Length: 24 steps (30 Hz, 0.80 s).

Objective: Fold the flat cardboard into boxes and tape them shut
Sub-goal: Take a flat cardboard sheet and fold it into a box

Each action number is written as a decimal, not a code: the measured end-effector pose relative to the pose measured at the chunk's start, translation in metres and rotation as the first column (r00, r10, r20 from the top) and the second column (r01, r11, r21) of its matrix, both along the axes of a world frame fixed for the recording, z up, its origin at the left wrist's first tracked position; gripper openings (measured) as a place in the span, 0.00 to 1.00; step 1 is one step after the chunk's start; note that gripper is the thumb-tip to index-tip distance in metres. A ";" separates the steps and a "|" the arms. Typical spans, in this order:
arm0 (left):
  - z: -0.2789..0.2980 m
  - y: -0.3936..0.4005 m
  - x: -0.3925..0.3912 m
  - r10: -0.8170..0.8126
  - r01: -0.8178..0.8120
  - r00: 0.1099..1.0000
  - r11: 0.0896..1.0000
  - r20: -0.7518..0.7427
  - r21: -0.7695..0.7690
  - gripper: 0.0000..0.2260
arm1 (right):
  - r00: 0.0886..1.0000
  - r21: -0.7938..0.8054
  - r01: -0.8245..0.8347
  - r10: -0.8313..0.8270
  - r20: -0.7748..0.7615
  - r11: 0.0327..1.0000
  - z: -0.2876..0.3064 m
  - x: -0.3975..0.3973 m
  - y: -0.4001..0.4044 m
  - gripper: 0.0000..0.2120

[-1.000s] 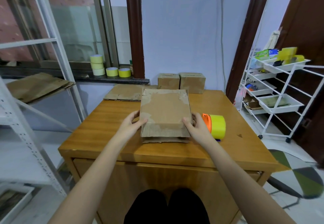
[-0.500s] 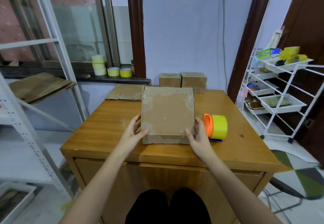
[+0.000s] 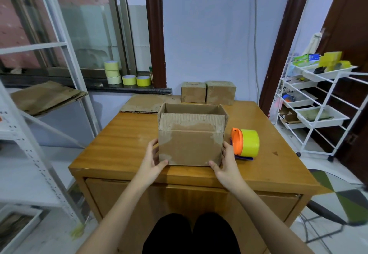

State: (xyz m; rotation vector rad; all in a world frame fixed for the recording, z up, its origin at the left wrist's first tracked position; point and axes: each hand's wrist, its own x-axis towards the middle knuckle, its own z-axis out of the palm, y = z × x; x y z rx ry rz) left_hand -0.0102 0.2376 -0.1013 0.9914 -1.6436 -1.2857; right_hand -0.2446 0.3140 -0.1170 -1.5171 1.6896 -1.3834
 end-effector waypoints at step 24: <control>0.122 -0.041 -0.010 0.228 -0.162 0.960 0.924 0.160 -0.347 0.10 | 0.995 0.031 0.093 -0.094 0.020 0.995 0.137 -0.014 -0.021 0.25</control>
